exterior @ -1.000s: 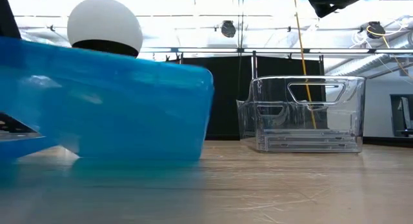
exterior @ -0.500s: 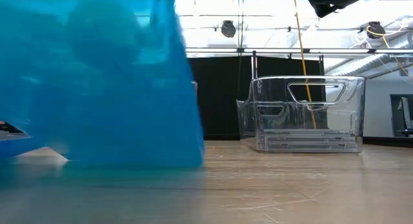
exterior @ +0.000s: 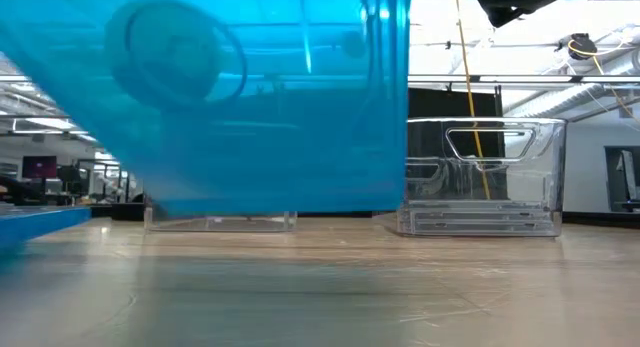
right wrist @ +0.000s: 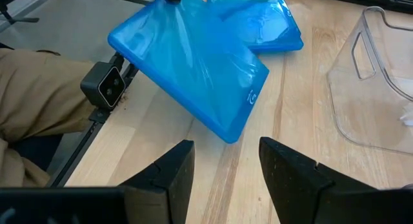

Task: Pick & place jewel cases by type
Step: Put the blue CD case into the left transparent bin

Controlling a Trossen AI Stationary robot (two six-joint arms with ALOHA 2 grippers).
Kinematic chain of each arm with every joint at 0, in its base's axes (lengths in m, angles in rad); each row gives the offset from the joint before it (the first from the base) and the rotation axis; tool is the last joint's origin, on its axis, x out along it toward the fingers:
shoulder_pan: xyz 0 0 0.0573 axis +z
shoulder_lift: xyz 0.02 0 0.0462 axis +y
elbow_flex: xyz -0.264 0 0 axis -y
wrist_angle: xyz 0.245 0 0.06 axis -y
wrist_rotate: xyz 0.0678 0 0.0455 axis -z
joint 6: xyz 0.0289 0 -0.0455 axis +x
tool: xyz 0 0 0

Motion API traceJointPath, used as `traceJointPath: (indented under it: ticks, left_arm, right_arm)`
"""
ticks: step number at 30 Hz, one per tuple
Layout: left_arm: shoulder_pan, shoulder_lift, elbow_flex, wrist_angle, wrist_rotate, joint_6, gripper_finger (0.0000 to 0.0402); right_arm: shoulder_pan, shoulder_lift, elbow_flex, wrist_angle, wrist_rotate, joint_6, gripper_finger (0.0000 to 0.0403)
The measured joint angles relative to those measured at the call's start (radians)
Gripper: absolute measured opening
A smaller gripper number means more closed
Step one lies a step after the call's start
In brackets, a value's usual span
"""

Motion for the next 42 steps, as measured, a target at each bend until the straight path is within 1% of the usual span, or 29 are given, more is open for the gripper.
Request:
traceJointPath:
  ticks: [4, 10, 15, 18, 21, 25, 33, 36, 39, 42]
  left_arm:
    - [-0.006, -0.048, 0.000, 0.000, -0.052, 0.014, 0.0045]
    - [-0.041, -0.156, 0.000, -0.001, -0.185, 0.024, 0.0045]
    - [-0.052, -0.231, 0.001, -0.001, -0.333, 0.146, 0.0045]
    - [-0.024, -0.245, 0.001, -0.001, -0.426, 0.238, 0.0045]
    - [0.017, -0.253, 0.001, -0.002, -0.479, 0.316, 0.0045]
    - [0.079, -0.252, 0.000, -0.002, -0.520, 0.386, 0.0045]
    - [0.176, -0.252, 0.000, -0.002, -0.515, 0.493, 0.0045]
    - [0.213, -0.252, 0.000, -0.002, -0.502, 0.507, 0.0045]
    - [0.260, -0.261, -0.001, -0.001, -0.502, 0.525, 0.0045]
    - [0.323, -0.264, -0.001, -0.002, -0.525, 0.544, 0.0045]
  right_arm:
    - [0.000, 0.000, 0.000, 0.000, 0.000, 0.000, 0.0164]
    - [0.000, 0.000, 0.000, 0.000, 0.000, 0.000, 0.0164]
    - [0.000, 0.000, 0.000, 0.000, -0.002, 0.000, 0.0164]
    - [0.000, 0.000, 0.000, 0.000, -0.002, 0.000, 0.0164]
    - [0.000, 0.000, 0.000, 0.000, -0.003, -0.005, 0.0164]
    - [0.000, 0.000, -0.004, 0.002, -0.003, -0.007, 0.0164]
    - [0.000, 0.001, -0.059, 0.000, -0.002, 0.016, 0.0164]
    - [0.000, 0.001, -0.064, 0.004, -0.002, 0.025, 0.0164]
    - [0.000, 0.001, -0.064, 0.040, -0.004, 0.021, 0.0164]
    - [0.004, 0.001, -0.064, 0.104, -0.006, -0.005, 0.0164]
